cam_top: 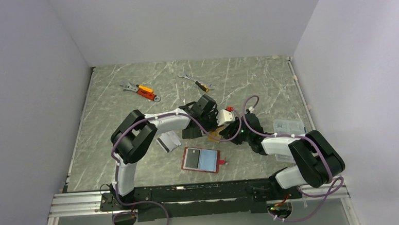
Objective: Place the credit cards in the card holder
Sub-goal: Pick up the credit card from the center of the board.
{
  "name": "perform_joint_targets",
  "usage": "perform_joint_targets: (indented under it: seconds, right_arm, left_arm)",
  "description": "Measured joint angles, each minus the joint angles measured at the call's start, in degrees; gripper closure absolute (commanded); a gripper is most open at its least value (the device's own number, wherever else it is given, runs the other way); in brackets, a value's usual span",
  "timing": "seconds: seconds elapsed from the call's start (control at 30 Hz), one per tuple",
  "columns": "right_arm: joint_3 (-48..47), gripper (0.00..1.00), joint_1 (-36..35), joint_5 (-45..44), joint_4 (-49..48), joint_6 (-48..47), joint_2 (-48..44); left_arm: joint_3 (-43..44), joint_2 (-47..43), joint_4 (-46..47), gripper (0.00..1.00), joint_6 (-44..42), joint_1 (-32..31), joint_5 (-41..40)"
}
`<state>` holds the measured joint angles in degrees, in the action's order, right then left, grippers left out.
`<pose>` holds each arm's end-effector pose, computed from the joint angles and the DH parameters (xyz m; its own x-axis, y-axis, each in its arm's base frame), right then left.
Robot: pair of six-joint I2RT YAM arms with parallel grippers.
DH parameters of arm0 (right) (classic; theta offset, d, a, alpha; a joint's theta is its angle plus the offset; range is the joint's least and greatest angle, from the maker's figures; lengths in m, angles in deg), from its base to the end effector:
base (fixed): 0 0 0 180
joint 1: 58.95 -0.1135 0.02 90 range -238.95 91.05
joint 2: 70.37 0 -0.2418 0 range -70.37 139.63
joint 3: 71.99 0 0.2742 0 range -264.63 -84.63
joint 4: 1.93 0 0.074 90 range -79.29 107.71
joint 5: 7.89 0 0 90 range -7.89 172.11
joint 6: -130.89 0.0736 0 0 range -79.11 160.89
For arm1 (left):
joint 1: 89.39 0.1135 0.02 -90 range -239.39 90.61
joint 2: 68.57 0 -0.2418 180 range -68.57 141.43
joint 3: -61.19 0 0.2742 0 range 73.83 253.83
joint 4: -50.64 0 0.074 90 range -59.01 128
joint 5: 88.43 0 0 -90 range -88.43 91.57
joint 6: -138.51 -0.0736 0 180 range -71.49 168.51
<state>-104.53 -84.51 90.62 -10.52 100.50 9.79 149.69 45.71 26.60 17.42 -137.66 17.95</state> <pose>0.2457 0.1296 0.0568 -0.7449 0.5894 -0.3126 0.2217 0.6606 0.7172 0.2905 -0.3568 0.1042 -0.0032 0.7479 -0.6638 0.9795 0.1362 0.1487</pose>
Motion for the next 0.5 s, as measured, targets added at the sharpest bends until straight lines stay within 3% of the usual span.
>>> perform_joint_targets:
  seconds: [0.2, 0.5]
  right_arm:
    - [0.0, 0.59, -0.04, -0.59, 0.68, 0.04, -0.63]
    - [0.2, 0.58, -0.07, -0.7, 0.33, 0.68, -0.59]
  left_arm:
    - [-0.33, 0.09, 0.59, 0.75, 0.09, -0.52, -0.2]
    - [-2.12, -0.09, 3.02, 0.75, 2.89, -0.81, 6.34]
